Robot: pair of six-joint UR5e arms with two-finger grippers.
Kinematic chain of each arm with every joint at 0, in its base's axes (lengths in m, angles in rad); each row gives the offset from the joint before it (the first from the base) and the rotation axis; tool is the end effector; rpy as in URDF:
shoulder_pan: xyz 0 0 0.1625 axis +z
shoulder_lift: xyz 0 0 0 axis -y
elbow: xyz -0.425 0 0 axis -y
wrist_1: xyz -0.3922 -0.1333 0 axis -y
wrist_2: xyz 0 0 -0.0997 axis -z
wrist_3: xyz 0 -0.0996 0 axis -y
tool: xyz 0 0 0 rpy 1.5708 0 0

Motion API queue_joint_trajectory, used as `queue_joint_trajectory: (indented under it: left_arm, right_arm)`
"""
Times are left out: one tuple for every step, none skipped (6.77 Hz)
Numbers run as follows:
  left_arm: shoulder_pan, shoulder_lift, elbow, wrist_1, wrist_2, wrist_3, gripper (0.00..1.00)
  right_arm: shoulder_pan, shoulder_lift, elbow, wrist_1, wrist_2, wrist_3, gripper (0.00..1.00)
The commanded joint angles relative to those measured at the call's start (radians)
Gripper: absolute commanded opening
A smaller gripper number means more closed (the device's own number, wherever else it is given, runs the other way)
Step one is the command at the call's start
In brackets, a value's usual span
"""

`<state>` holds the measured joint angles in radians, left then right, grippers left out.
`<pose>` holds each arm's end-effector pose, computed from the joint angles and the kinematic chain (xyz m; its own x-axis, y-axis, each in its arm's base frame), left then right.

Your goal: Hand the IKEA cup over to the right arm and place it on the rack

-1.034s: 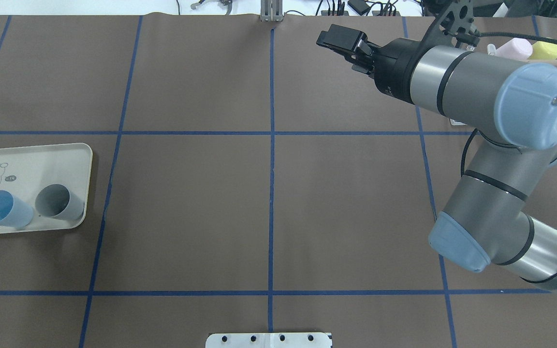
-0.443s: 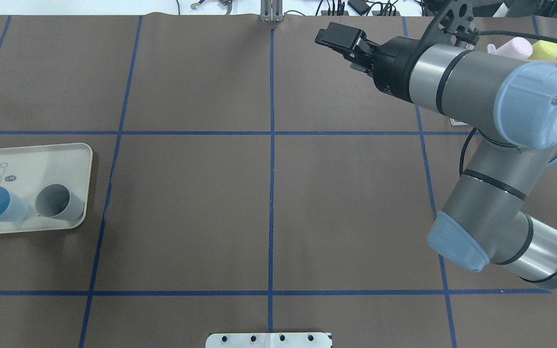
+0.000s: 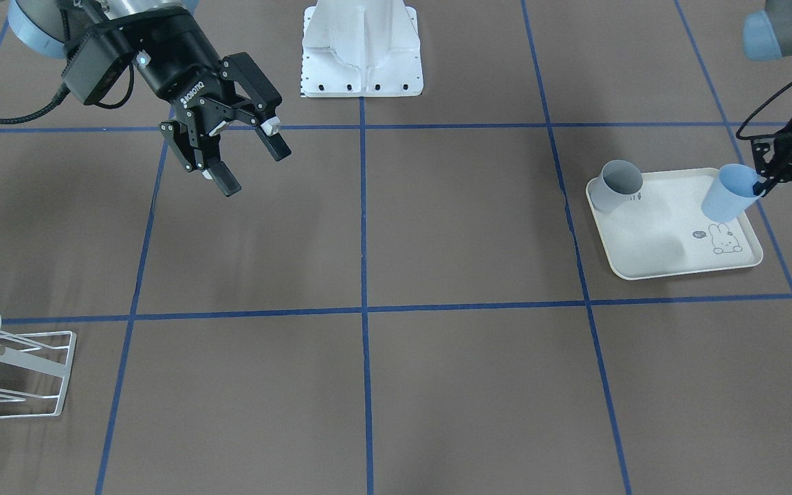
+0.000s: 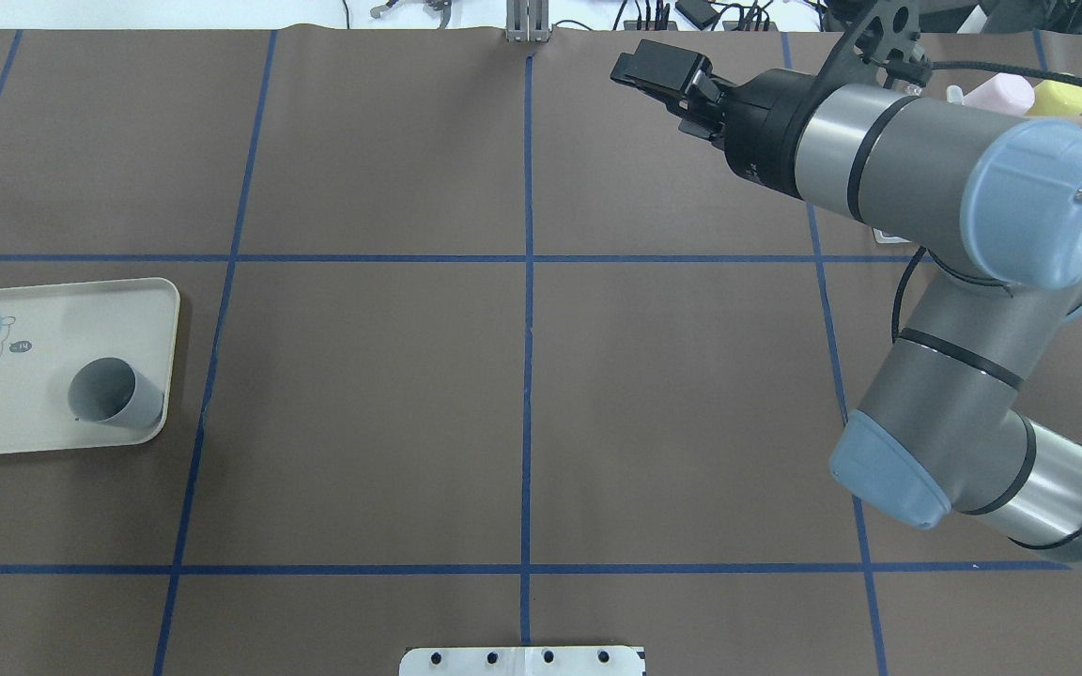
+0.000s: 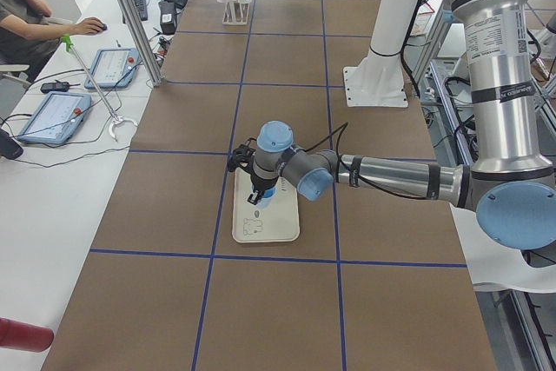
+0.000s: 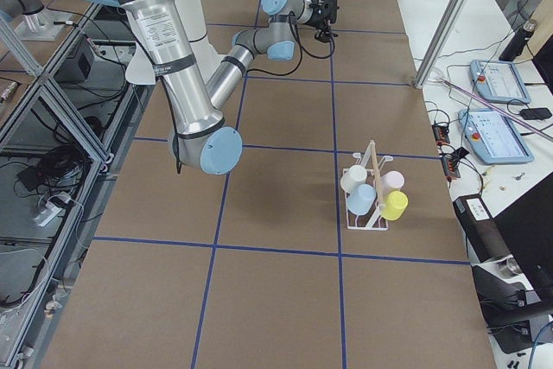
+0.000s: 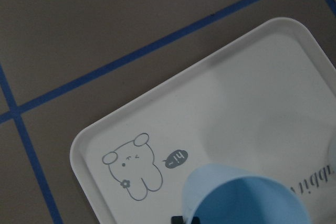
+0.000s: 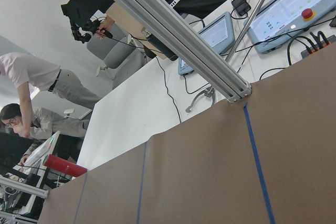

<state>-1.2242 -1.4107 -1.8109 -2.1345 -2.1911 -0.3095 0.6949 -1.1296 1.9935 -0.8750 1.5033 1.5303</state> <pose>0.0825 -0.4503 0.5557 0.6988 0.3467 -0.6257 -0.0618 0.9007 0.4300 -0.3226 -0.4512 0.1500 0.0365 -0.0222 0.9991 -0.6897 0.7229 0.0412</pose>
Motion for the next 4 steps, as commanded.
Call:
queue_joint_trajectory:
  left_arm:
    - [-0.057,-0.138,0.013,0.004,0.007,-0.191,0.0]
    - [-0.055,-0.225,0.031,-0.008,0.039,-0.277,0.0]
    - [-0.051,-0.305,0.062,-0.016,0.059,-0.368,0.0]
    - [-0.046,-0.345,0.082,-0.068,0.06,-0.441,0.0]
  right_arm:
    - [0.0,0.002,0.004,0.002,0.0,0.019,1.0]
    - [0.0,0.002,0.004,0.002,0.0,0.024,1.0]
    - [0.0,0.004,0.004,0.002,0.0,0.025,1.0]
    - [0.0,0.002,0.002,0.002,0.0,0.024,1.0]
